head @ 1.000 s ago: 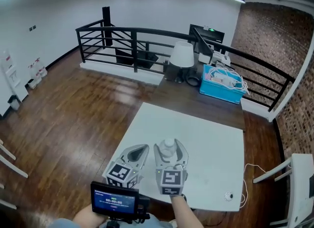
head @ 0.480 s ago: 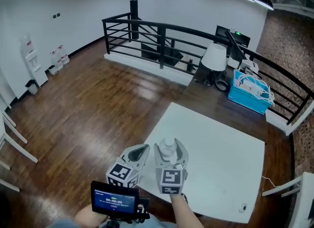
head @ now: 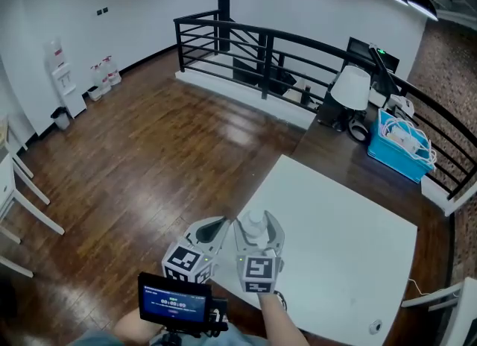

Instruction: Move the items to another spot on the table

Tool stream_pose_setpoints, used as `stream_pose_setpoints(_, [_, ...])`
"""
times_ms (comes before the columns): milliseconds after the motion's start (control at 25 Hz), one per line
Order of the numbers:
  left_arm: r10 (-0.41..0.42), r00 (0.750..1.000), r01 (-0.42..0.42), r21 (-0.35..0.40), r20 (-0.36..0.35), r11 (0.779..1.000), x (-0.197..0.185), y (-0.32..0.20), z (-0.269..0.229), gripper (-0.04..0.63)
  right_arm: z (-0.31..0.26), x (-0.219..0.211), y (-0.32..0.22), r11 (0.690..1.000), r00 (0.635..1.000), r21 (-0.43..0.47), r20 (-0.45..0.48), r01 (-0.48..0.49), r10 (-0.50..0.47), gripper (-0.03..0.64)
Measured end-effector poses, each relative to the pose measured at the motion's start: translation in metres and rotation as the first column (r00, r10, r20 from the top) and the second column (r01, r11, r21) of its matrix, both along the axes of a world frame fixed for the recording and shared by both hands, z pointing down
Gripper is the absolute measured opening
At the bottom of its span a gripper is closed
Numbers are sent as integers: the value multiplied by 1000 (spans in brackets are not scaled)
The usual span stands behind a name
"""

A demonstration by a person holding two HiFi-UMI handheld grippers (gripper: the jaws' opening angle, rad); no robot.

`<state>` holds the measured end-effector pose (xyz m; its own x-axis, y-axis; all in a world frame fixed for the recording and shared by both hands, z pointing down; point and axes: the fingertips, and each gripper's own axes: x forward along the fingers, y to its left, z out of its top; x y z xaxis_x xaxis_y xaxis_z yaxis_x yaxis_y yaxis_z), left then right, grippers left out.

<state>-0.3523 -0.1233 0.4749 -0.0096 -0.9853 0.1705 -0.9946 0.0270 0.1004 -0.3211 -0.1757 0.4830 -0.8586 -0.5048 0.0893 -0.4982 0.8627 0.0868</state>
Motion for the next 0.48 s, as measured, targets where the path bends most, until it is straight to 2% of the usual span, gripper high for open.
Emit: stream_pose_setpoints(480, [-7,1000,7,-54,-5,998,-24,-8,25,12,50,-21,-13,999,999,-49,-35,-11,10,293])
